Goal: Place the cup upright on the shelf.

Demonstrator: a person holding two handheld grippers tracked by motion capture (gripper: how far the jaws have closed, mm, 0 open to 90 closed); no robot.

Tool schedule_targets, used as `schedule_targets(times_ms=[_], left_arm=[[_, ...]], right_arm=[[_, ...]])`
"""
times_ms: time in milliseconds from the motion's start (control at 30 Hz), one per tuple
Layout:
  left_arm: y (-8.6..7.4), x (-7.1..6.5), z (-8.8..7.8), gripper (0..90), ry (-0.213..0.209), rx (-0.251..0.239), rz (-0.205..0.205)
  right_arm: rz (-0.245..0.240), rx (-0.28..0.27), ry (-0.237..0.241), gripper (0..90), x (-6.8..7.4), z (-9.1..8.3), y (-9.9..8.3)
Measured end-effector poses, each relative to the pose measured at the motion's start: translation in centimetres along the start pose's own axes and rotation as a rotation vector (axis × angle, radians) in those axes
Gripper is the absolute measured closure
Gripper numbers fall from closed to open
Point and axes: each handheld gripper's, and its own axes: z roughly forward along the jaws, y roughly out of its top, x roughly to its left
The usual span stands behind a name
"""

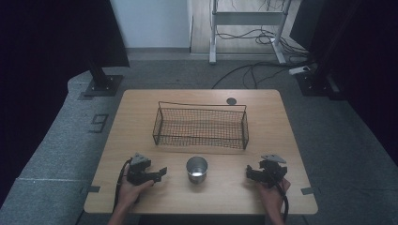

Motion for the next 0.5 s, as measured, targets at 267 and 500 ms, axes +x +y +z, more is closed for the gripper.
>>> schedule_targets(times_ms=[267, 500], left_arm=[[-0.06, -0.27, 0.25, 16.7, -0.007, 0.014, 0.002], [0.05, -0.44, 0.12, 16.8, 0.011, 0.002, 0.003]], right_arm=[[-0.014, -0.013, 0.015, 5.7, -0.31, -0.57, -0.47], [-0.017, -0.013, 0.017, 5.3, -0.39, -0.6, -0.49]])
